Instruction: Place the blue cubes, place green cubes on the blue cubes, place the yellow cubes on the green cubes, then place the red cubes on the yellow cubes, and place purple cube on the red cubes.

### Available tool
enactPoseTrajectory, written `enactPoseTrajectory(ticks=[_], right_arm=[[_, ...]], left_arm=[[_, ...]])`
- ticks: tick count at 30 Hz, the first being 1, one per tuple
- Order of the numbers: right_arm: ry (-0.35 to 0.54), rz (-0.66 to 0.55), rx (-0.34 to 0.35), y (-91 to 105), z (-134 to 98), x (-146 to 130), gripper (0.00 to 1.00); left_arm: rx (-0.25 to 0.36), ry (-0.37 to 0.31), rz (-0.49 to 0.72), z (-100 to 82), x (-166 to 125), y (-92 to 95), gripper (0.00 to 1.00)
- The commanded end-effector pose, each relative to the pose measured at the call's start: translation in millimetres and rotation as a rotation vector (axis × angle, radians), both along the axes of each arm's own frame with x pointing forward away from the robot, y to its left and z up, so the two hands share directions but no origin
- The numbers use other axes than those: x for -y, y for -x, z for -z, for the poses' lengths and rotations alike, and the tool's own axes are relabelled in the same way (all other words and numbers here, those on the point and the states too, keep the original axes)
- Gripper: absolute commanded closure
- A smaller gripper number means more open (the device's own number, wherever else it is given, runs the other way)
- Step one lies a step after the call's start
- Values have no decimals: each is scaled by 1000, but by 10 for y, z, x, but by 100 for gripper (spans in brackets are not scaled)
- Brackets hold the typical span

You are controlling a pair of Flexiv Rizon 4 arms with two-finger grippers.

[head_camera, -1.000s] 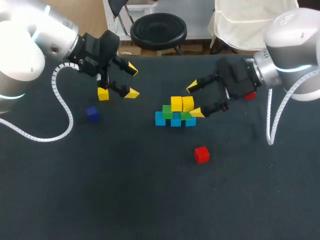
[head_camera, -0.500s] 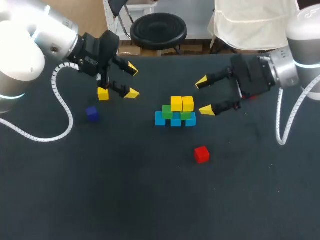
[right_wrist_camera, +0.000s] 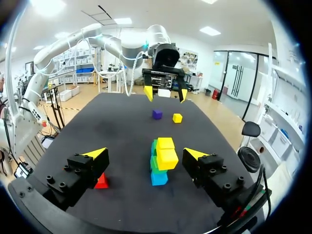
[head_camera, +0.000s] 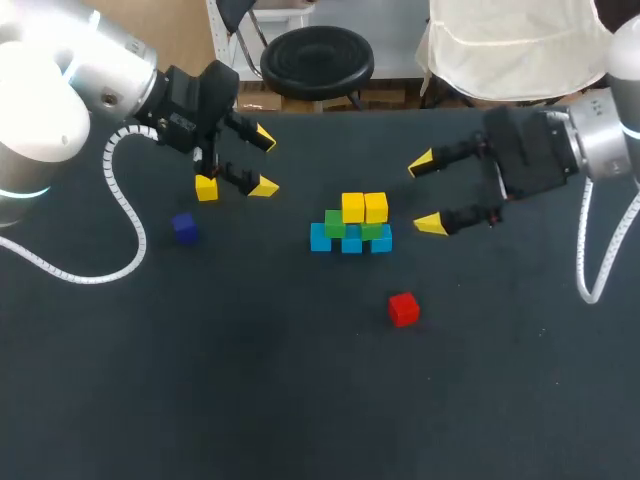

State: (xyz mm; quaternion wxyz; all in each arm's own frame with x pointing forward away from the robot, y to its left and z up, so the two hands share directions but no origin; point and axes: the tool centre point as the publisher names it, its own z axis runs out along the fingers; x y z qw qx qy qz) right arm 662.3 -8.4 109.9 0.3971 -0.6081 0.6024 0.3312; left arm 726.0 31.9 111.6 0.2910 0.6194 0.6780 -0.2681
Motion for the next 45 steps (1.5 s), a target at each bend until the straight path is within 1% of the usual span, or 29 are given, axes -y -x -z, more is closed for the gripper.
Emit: enactPoseTrajectory(ticks=[1, 9, 15, 20, 43, 45], right_arm=[[1, 13, 5, 110, -66, 43, 0], [-9, -28, -42, 182, -127, 119, 0], [30, -80, -46, 223, -228, 134, 0], [26, -115, -47, 260, -305, 100, 0], [26, -115, -47, 260, -305, 100, 0], [26, -115, -47, 260, -305, 100, 0]], left_arm=[[-1, -2, 1, 2, 3, -9, 0], [-1, -2, 1, 2, 3, -9, 0], [-1, -2, 1, 2, 3, -9, 0], [-1, -2, 1, 2, 3, -9, 0], [-1, -2, 1, 2, 3, -9, 0], [8, -3, 14, -6, -18, -13, 0]])
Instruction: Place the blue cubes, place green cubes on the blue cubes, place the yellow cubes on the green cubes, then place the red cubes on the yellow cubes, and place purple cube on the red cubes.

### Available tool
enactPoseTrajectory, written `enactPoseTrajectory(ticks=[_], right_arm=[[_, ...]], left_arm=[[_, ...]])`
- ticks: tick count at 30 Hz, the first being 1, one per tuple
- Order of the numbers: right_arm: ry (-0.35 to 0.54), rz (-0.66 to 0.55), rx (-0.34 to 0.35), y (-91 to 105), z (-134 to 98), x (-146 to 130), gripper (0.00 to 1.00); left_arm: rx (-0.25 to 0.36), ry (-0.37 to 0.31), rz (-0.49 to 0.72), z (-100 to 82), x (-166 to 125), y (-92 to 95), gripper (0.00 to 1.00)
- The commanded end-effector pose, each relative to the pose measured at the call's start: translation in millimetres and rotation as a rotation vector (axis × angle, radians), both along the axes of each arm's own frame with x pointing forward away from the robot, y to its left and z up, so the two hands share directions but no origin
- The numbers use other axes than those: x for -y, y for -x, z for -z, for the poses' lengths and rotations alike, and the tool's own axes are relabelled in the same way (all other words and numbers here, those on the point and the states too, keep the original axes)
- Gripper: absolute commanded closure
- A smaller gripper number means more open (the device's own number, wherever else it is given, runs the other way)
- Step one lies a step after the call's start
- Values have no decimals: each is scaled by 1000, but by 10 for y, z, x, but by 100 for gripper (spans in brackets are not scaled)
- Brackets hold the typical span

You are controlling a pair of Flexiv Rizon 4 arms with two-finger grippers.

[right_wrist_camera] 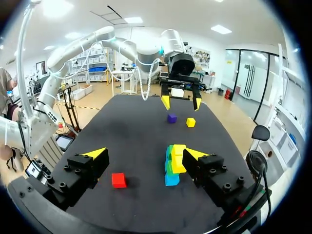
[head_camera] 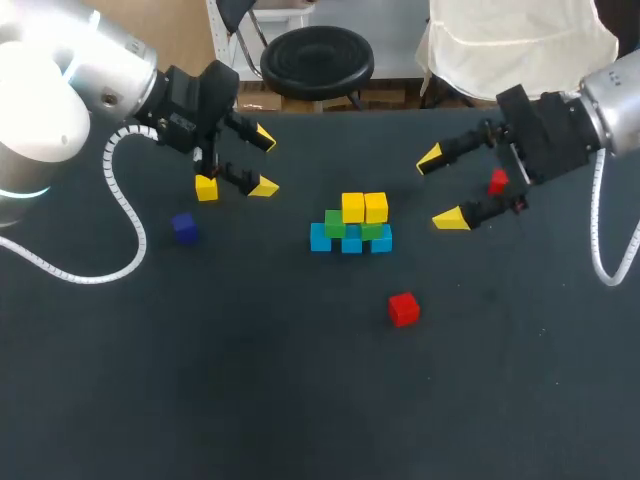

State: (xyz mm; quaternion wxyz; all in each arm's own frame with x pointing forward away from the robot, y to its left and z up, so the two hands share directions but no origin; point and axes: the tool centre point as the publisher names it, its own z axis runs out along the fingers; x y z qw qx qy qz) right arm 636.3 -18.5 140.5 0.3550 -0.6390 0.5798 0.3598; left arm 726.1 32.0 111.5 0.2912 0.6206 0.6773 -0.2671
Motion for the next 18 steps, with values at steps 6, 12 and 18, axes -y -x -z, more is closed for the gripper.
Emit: enactPoseTrajectory(ticks=[6, 12, 18], right_arm=[[0, 0, 0, 0, 0, -1, 0], [0, 0, 0, 0, 0, -1, 0], [0, 0, 0, 0, 0, -1, 0]], left_arm=[[14, -40, 31, 56, -197, -70, 0], [14, -69, -3, 134, -409, -157, 0], [-11, -109, -34, 152, -583, -266, 0]])
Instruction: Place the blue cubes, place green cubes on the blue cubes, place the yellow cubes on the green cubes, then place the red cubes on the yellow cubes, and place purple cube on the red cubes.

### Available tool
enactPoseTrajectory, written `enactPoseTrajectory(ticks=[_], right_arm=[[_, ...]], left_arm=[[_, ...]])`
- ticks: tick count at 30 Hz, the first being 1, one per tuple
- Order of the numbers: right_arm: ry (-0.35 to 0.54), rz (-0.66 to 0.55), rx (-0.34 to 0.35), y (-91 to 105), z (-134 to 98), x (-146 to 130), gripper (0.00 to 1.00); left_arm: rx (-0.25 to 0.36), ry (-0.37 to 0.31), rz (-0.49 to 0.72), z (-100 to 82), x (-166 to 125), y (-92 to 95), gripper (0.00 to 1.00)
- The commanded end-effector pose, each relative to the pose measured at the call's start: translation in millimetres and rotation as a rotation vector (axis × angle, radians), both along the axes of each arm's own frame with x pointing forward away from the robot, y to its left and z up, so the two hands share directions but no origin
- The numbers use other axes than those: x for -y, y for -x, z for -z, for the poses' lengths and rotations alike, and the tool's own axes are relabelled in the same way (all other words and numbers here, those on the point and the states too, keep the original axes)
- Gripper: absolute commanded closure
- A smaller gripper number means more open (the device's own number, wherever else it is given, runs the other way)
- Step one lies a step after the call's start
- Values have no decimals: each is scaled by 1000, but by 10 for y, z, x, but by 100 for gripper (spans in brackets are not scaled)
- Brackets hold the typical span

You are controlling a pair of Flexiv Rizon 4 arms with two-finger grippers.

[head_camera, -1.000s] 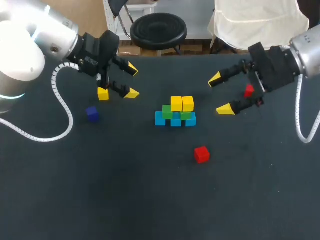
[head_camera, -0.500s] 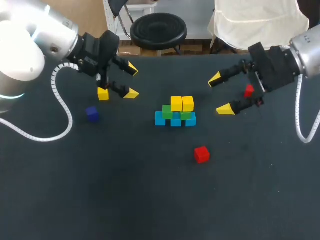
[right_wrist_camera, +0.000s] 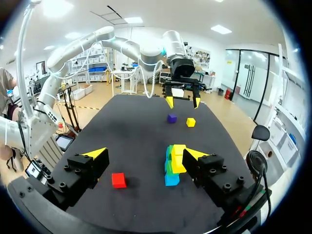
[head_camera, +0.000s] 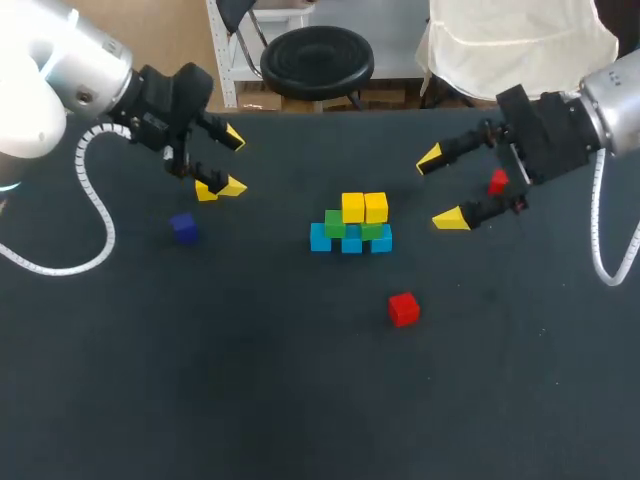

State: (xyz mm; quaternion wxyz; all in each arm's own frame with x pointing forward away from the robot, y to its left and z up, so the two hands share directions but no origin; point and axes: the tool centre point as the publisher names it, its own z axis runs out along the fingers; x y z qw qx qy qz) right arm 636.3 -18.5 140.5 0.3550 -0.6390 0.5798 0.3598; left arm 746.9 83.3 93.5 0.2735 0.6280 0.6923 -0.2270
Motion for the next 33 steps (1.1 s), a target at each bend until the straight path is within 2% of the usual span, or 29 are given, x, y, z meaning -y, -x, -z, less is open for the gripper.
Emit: enactPoseTrajectory(ticks=[1, 20, 21, 22, 23, 28, 33], right_arm=[[0, 0, 0, 0, 0, -1, 0], [0, 0, 0, 0, 0, -1, 0], [1, -1, -2, -22, 1, 3, 4], [4, 1, -4, -40, 0, 6, 74], [7, -1, 2, -52, -6, 2, 100], [17, 16, -3, -86, 5, -20, 100], [16, 28, -19, -107, 118, -43, 100]], left_arm=[[-44, -23, -22, -43, -92, -53, 0], [-44, -23, -22, -43, -92, -53, 0], [-44, -23, -22, -43, -92, -53, 0], [-44, -23, -22, -43, -92, -53, 0], [-44, -23, -22, -43, -92, -53, 0], [-44, -23, -22, -43, -92, -53, 0], [-44, -23, -22, -43, -92, -53, 0]])
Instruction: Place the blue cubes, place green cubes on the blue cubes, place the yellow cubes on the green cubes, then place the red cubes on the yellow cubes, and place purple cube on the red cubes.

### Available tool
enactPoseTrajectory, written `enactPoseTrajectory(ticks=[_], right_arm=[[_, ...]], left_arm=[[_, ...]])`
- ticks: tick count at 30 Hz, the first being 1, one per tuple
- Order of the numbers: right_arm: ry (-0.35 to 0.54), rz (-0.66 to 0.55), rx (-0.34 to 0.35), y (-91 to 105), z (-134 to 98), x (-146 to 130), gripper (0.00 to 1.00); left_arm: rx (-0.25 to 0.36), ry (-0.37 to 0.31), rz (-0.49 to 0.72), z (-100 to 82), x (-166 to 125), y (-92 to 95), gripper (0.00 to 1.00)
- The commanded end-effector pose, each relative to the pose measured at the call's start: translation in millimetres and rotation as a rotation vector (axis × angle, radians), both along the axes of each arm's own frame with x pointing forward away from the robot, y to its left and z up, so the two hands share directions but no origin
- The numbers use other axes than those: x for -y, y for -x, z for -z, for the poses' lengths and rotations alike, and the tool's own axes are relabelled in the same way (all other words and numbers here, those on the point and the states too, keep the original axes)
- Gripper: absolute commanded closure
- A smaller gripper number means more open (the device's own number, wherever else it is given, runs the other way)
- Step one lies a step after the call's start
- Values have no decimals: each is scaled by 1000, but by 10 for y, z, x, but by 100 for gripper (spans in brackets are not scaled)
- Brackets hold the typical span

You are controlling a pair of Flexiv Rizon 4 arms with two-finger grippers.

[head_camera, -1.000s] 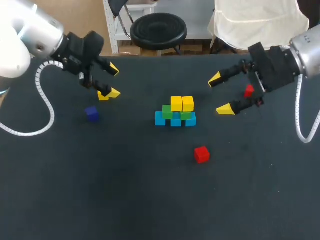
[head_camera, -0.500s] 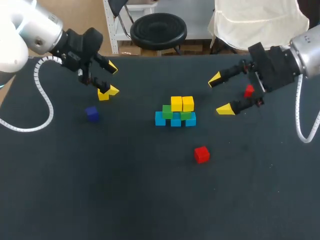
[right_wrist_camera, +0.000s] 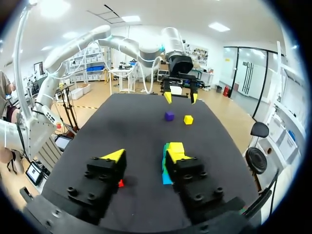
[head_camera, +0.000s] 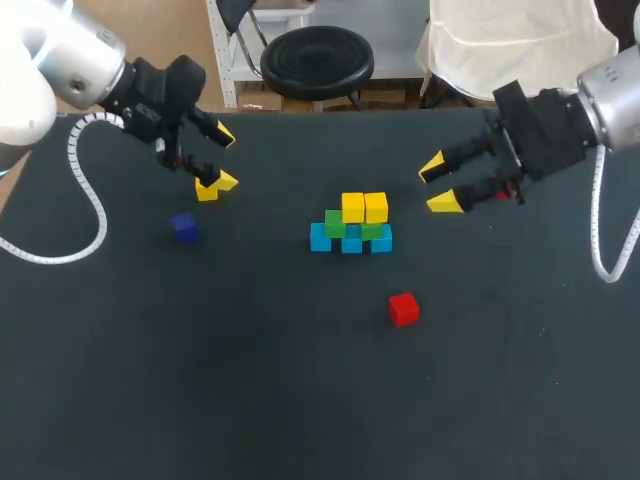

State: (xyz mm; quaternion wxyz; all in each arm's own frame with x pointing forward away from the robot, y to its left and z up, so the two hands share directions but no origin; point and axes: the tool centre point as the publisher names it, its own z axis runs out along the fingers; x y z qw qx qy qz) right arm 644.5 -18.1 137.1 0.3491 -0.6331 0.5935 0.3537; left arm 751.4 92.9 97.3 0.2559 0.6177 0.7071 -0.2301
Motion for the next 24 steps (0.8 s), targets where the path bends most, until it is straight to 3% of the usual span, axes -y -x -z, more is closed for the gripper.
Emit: enactPoseTrajectory(ticks=[1, 16, 24], right_arm=[[-5, 5, -7, -32, 107, -42, 100], [-29, 30, -48, -254, 432, -106, 100], [-40, 31, -82, -268, 587, -164, 100]], left_arm=[[-3, -4, 1, -5, 4, -8, 0], [-3, -4, 1, -5, 4, -8, 0], [-3, -4, 1, -5, 4, -8, 0]])
